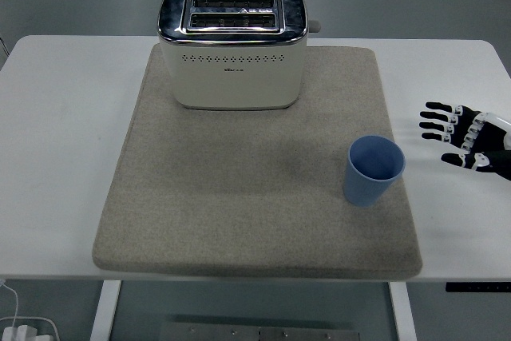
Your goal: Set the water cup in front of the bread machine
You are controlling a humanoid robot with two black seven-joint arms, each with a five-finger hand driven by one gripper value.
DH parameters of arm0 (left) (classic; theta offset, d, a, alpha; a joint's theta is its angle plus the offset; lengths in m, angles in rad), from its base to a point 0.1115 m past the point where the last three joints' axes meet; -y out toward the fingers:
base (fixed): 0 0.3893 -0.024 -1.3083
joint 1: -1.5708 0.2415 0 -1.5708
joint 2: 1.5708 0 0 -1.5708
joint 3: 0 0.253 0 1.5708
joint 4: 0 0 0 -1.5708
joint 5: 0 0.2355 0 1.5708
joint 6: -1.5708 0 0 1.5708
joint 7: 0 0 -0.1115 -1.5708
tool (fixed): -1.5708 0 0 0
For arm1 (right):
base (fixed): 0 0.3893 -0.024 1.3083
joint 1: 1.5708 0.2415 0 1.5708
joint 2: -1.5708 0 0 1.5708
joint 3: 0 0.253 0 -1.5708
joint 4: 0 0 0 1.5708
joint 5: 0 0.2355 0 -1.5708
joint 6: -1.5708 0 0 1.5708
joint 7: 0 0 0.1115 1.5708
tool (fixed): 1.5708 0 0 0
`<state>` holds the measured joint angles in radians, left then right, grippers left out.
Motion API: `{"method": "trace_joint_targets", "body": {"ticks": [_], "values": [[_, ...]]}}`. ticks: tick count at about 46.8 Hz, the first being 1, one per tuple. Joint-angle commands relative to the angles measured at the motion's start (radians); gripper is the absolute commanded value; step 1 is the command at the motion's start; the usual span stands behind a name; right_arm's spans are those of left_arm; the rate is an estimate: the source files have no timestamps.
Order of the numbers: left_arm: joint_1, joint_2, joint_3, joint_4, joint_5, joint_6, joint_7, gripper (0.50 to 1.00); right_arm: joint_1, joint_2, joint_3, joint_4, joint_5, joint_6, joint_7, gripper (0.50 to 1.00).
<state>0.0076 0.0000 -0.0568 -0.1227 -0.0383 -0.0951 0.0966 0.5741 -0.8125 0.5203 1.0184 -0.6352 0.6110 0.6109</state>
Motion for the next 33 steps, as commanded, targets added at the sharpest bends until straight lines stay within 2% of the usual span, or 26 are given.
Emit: {"method": "trace_joint_targets", "body": {"ticks": [1,20,33], "values": [[0.000,0.000,0.000,0.000,0.000,0.000,0.000,1.000,-0.005,0.015,0.000,0.009,0.000,0.000,0.000,0.926],[-0.001,0.000,0.000,0.000,0.000,0.000,0.000,1.000,-0.054,0.122,0.021,0.012,-0.030,0.000,0.000,0.926],[-0.001,0.000,0.000,0.000,0.002,0.000,0.000,1.000,-0.063,0.138,0.023,0.029,-0.035,0.000,0.000,0.926]]}}
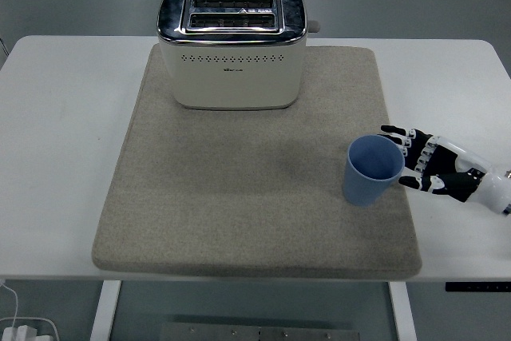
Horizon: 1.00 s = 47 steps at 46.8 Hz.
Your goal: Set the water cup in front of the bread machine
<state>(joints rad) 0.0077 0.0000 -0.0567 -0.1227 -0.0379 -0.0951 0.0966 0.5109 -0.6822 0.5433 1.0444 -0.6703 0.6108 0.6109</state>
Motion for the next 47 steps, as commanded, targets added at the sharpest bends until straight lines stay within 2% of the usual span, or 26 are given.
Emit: {"method": "trace_joint_targets", "body": {"ticks": [1,33,47], "values": [[0.000,0.000,0.000,0.000,0.000,0.000,0.000,1.000,0.000,0.010,0.000,0.005,0.000,0.000,0.000,0.926],[0.000,0.000,0.000,0.000,0.000,0.000,0.000,1.000,-0.014,0.076,0.000,0.016,-0.061,0.000,0.000,0.926],[0.000,0.000,0.000,0.000,0.000,0.000,0.000,1.000,0.000,0.084,0.001,0.016,-0.081,0.000,0.000,0.926]]}}
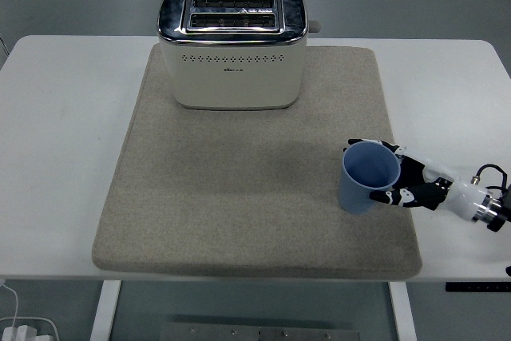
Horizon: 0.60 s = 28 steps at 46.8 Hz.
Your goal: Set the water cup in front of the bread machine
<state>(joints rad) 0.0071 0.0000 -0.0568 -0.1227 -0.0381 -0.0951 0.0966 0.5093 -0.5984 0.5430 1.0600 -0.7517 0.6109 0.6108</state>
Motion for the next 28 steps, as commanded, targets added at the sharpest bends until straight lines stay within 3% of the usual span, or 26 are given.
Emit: {"method": "trace_joint_targets", "body": {"ticks": [1,18,24,28], "values": [[0.001,0.000,0.000,0.000,0.000,0.000,0.000,1.000,0.002,0.000,0.002,0.000,0.000,0.000,0.000,0.926],[0.001,0.000,0.000,0.000,0.001,0.000,0.000,1.000,0.002,0.017,0.011,0.021,-0.020,0.000,0.000,0.897],[0.001,0.000,0.000,0.000,0.000,0.000,0.000,1.000,0.002,0.019,0.015,0.024,-0.021,0.000,0.000,0.789],[0.001,0.000,0.000,0.000,0.001,0.000,0.000,1.000,0.002,0.022,0.015,0.031,-0.021,0.000,0.000,0.758]]}}
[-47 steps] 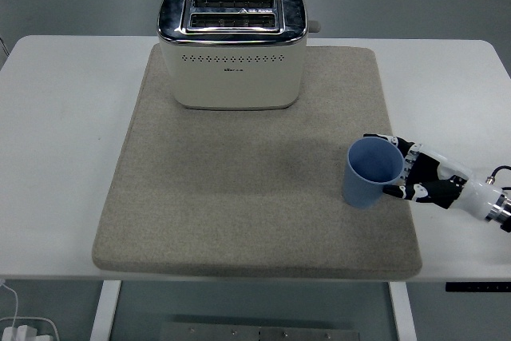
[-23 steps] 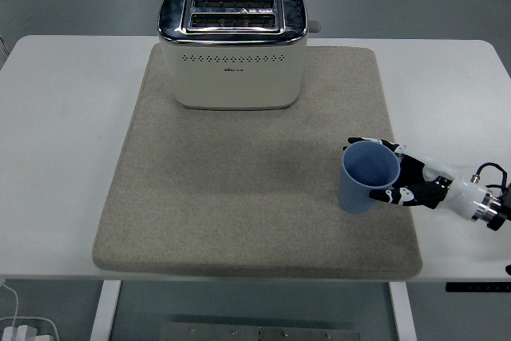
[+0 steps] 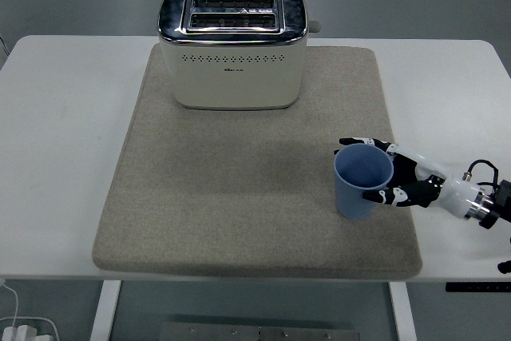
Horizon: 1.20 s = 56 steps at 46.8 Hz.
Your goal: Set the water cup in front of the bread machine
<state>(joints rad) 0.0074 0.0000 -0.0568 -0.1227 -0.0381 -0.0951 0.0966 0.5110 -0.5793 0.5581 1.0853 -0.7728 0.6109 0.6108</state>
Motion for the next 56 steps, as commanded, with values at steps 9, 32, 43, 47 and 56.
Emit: {"method": "trace_joint_targets", "body": {"ticks": [9,32,43,47,56], "values": [[-0.001,0.000,0.000,0.000,0.000,0.000,0.000,1.000,0.001,0.003,0.000,0.010,-0.002,0.000,0.000,0.758],[-0.001,0.000,0.000,0.000,0.000,0.000,0.000,1.000,0.126,0.101,0.025,0.010,-0.006,0.000,0.000,0.762],[0.000,0.000,0.000,0.000,0.001,0.000,0.000,1.000,0.158,0.206,0.017,-0.007,-0.005,0.000,-0.006,0.764],[0.000,0.000,0.000,0.000,0.000,0.000,0.000,1.000,0.165,0.239,0.016,-0.013,-0.003,0.000,-0.026,0.764],[0.000,0.000,0.000,0.000,0.000,0.000,0.000,1.000,0.184,0.328,0.013,-0.047,-0.005,-0.062,-0.112,0.766]]}}
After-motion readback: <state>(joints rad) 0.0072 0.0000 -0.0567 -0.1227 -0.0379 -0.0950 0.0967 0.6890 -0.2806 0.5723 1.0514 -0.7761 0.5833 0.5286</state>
